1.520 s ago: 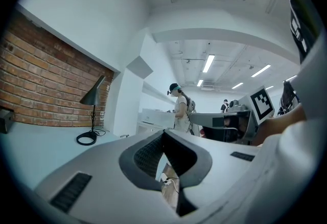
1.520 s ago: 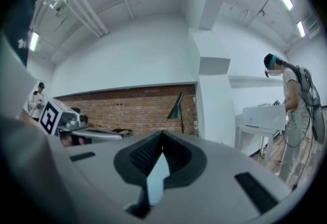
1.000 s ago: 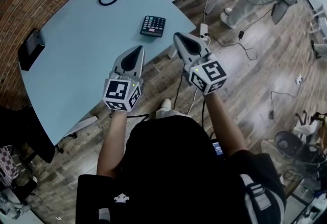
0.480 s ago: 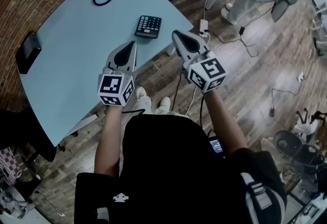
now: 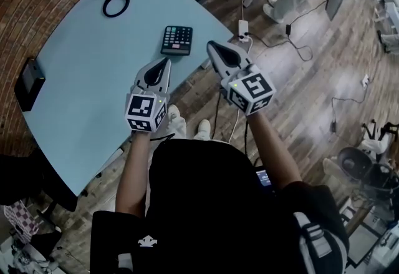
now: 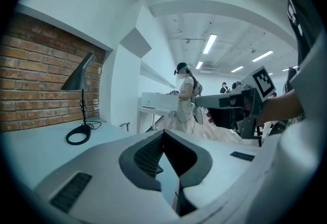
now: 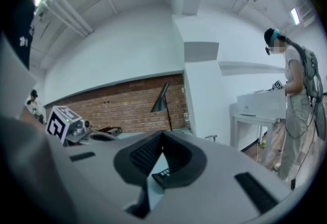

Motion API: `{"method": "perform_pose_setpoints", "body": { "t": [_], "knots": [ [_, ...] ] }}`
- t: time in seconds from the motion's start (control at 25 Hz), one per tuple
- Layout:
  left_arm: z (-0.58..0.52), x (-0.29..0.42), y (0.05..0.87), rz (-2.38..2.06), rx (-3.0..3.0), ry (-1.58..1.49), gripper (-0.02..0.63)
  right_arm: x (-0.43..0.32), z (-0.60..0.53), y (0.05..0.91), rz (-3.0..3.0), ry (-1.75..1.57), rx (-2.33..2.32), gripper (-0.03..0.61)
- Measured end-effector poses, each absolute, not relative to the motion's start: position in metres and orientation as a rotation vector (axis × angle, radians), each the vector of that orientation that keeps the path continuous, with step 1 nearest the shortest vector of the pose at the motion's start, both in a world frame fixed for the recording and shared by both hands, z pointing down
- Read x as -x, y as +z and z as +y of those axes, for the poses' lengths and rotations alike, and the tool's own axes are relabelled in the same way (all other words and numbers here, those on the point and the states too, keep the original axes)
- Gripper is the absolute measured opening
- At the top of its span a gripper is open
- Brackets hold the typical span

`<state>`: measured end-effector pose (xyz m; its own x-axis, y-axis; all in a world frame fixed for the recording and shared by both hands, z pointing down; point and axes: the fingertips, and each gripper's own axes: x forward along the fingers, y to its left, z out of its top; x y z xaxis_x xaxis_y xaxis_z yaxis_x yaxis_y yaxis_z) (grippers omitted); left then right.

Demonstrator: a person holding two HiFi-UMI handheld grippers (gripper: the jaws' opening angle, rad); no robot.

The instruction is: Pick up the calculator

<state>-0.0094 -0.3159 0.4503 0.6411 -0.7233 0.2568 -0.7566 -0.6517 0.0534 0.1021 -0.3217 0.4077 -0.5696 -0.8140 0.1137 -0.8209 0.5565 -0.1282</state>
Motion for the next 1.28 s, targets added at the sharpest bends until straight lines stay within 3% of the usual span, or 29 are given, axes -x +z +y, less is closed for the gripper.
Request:
{"method": "perform_pose_setpoints", "body": {
  "t": [0.84, 1.28],
  "knots": [
    [-0.372, 0.006, 0.537, -0.878, -2.862, 0.752, 0.02, -0.113, -0.356, 0.452, -2.522, 0.397, -1.634, 0.005],
    [-0.373, -0.005, 0.608, -0.552, -2.974, 1.173, 0.189, -0.121, -0.357, 0.477, -2.43, 0.48, -1.686, 0.005]
  ]
}}
